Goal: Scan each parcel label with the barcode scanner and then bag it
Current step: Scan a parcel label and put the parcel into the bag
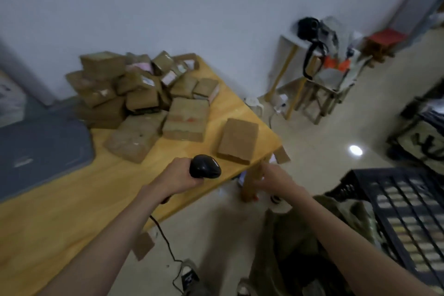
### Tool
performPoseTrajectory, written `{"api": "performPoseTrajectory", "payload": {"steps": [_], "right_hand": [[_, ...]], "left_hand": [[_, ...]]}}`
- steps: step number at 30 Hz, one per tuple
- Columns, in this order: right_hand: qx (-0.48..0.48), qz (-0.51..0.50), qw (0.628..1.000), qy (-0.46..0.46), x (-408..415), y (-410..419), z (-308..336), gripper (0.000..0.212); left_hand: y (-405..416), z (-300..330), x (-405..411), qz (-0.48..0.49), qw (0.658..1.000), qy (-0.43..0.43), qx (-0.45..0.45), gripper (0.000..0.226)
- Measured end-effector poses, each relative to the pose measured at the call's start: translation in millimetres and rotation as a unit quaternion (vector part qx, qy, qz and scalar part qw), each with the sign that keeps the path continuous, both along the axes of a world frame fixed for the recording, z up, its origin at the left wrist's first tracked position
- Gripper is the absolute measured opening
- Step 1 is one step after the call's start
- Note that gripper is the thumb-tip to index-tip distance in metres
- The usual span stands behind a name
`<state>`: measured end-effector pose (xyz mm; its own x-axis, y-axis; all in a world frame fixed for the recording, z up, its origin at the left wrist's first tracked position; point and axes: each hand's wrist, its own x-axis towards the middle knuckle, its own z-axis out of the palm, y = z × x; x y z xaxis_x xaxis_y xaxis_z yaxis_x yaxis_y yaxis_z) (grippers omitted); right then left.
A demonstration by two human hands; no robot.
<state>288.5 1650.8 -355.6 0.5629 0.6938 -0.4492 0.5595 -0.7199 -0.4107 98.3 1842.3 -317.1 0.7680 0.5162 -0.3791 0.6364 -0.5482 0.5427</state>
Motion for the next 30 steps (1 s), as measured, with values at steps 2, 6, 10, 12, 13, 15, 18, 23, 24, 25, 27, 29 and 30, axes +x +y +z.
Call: {"api": "performPoseTrajectory", "payload": {"steps": [2,6,10,12,13,15,18,23,24,25,27,29,30], "right_hand": [[0.000,0.035,0.999,-0.012,-8,42,11,0.040],[0.005,0.096,0.995,-0.030,-34,125,28,0.048],[0.023,0.139,0.990,-0.025,-66,191,34,0.047],[0.033,0.156,0.987,-0.030,-81,216,34,0.047],[0.035,0.163,0.985,-0.031,-88,228,33,0.048],[0.029,0.177,0.983,-0.025,-100,250,33,0.049],[0.019,0.198,0.979,-0.035,-110,280,34,0.052],[0.031,0.218,0.974,-0.042,-109,330,41,0.044],[0.038,0.216,0.975,-0.036,-107,340,41,0.042],[0.043,0.214,0.975,-0.034,-104,350,42,0.042],[0.046,0.213,0.975,-0.039,-96,370,41,0.044],[0.053,0.208,0.976,-0.039,-84,391,35,0.043],[0.056,0.208,0.976,-0.037,-78,402,33,0.046]], "left_hand": [[34,12,-25,0.028,1.000,-0.010,0.004,0.014],[93,30,-80,0.086,0.996,-0.039,0.002,0.016],[136,40,-130,0.149,0.988,-0.040,0.006,0.010],[154,41,-151,0.176,0.984,-0.034,0.007,0.012],[162,42,-160,0.185,0.982,-0.031,0.011,0.015],[176,42,-174,0.199,0.980,-0.028,0.019,0.017],[192,42,-187,0.210,0.977,-0.028,0.020,0.015],[223,41,-188,0.224,0.974,-0.034,0.009,0.017],[230,41,-186,0.224,0.974,-0.037,0.009,0.018],[236,40,-182,0.224,0.974,-0.038,0.010,0.018],[250,40,-173,0.224,0.974,-0.038,0.011,0.016],[264,39,-163,0.226,0.973,-0.039,0.011,0.016],[271,39,-158,0.227,0.973,-0.038,0.011,0.015]]}}
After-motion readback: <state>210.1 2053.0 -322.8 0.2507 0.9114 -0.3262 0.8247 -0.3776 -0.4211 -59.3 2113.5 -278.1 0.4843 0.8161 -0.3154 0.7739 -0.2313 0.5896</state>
